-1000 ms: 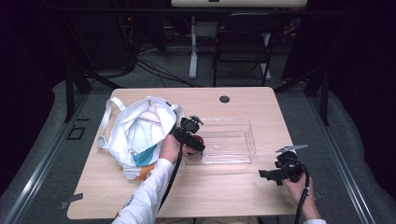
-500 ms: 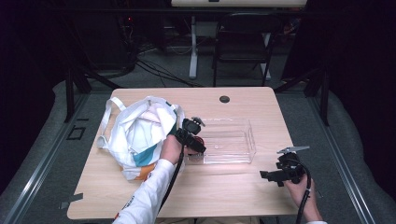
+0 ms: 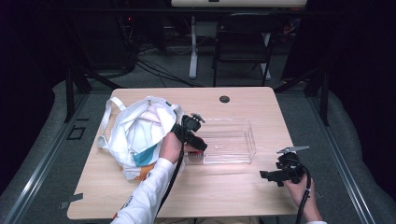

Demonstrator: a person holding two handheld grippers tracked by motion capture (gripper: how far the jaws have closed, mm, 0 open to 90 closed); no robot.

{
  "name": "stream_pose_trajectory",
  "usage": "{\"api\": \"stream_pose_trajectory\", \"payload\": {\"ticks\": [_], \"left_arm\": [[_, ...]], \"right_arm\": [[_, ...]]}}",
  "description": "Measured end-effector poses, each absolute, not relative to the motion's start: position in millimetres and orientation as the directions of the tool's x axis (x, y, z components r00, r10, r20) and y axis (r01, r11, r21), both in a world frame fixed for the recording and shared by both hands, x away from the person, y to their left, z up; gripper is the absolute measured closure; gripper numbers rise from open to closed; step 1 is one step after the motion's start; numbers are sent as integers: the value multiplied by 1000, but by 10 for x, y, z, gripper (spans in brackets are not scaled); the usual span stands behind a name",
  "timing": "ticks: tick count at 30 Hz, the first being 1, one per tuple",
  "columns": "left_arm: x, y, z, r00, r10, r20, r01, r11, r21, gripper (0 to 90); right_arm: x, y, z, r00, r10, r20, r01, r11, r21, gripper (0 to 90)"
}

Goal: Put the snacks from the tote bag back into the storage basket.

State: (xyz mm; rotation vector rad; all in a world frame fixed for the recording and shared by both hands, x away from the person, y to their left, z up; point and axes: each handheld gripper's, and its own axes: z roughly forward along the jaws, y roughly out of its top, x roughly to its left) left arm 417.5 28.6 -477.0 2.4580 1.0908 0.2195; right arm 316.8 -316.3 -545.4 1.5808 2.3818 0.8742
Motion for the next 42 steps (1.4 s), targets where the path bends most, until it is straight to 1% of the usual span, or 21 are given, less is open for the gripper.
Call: {"api": "stream_pose_trajectory", "payload": {"ticks": [11, 19, 23, 27, 34, 39, 42], "left_arm": [[4078, 473, -4416, 679, 734, 7, 625, -583, 519, 103], [3941, 726, -4224, 664, 746, 47, 609, -576, 545, 54], [3834, 916, -4172, 646, 760, 64, 612, -567, 552, 41], [3713, 1119, -4201, 626, 777, 68, 625, -552, 553, 38], [3462, 1540, -4361, 576, 815, 61, 661, -508, 553, 34], [3251, 1845, -4522, 522, 851, 54, 688, -457, 564, 44], [3118, 2013, -4606, 495, 868, 31, 700, -420, 577, 45]], "right_arm": [[3164, -3162, -5454, -425, 885, 189, 794, 265, 547, 130], [3164, -3161, -5455, -424, 886, 189, 794, 263, 548, 130], [3165, -3163, -5452, -429, 883, 189, 794, 269, 544, 130], [3163, -3161, -5454, -425, 885, 189, 794, 265, 547, 130], [3165, -3147, -5458, -431, 883, 185, 793, 274, 544, 130], [3160, -3147, -5464, -425, 888, 177, 795, 273, 542, 130], [3159, -3153, -5468, -428, 887, 172, 796, 280, 536, 130]]}}
